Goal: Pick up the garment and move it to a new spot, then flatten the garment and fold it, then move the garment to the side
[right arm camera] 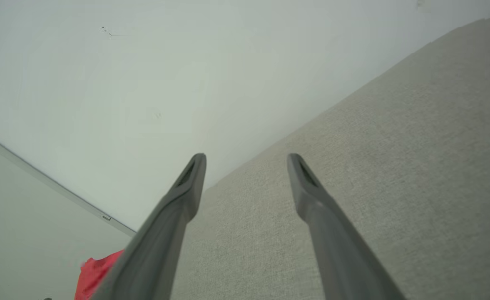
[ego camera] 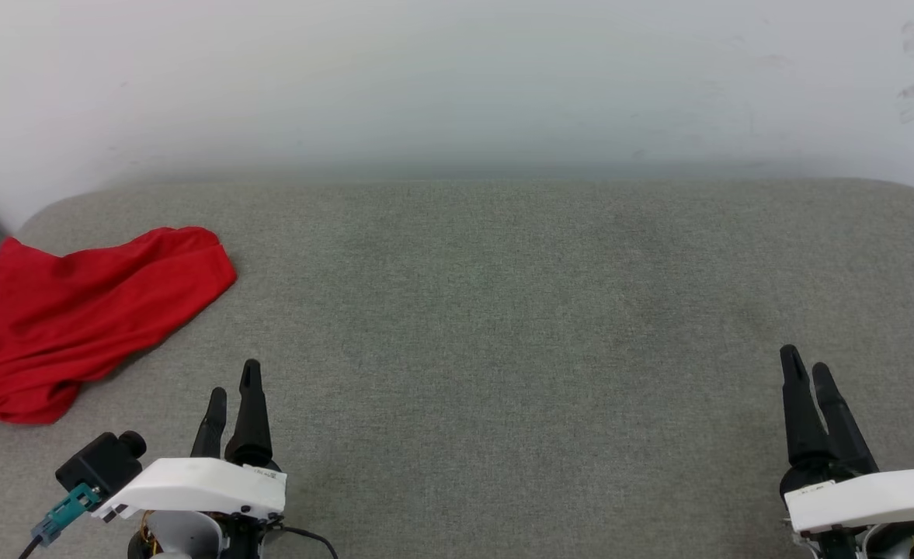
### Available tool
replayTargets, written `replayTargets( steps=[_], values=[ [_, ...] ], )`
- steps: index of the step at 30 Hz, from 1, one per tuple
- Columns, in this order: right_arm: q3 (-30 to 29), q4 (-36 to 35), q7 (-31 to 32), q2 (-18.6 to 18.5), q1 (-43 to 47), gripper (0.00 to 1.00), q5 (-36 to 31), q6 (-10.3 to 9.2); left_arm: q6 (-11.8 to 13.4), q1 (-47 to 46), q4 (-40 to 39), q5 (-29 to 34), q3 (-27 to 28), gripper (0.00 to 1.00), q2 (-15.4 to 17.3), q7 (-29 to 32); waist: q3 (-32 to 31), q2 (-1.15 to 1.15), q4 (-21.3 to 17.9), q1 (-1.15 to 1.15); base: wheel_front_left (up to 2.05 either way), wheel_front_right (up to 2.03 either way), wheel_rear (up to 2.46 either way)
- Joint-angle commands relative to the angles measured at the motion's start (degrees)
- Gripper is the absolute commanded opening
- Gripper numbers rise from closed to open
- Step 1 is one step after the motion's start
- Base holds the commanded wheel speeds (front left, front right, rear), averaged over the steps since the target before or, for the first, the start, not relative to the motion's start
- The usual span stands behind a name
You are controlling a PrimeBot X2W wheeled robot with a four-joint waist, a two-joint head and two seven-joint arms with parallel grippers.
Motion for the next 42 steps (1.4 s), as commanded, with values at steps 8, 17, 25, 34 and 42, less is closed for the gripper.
replayTargets(
  steps=[8, 17, 25, 34, 42],
  values=[
    [0.43, -1.56, -1.87, -0.08, 1.12, 1.00, -6.94, 0.01, 0.38, 0.32, -1.56, 7.33, -1.35, 1.00, 0.26, -1.85, 0.02, 0.00, 0.03, 0.00, 0.00, 0.00, 0.00],
    [0.20, -1.91, -3.36, -0.08, 1.98, 1.00, -13.21, 0.01, 0.72, 1.05, -2.25, 14.11, -2.88, 1.00, 0.59, -3.37, -0.01, 0.00, 0.09, 0.00, 0.00, 0.00, 0.00],
    [0.18, -2.48, -4.61, -0.07, 2.77, 1.00, -17.53, 0.01, 0.99, 1.80, -2.34, 19.13, -3.77, 1.00, 0.70, -4.59, 0.07, 0.00, 0.15, 0.00, 0.00, 0.00, 0.00],
    [0.29, -2.79, -5.92, -0.07, 3.61, 1.00, -22.47, 0.01, 1.43, 2.52, -1.75, 23.89, -4.34, 1.00, 0.55, -5.93, 0.07, 0.00, 0.26, 0.00, 0.00, 0.00, 0.00],
    [0.29, -3.18, -6.92, -0.06, 4.25, 1.00, -26.01, 0.01, 0.93, 3.16, -1.84, 27.34, -4.86, 1.00, 0.44, -6.87, -0.05, 0.00, 0.40, 0.00, 0.00, 0.00, 0.00]
  ],
)
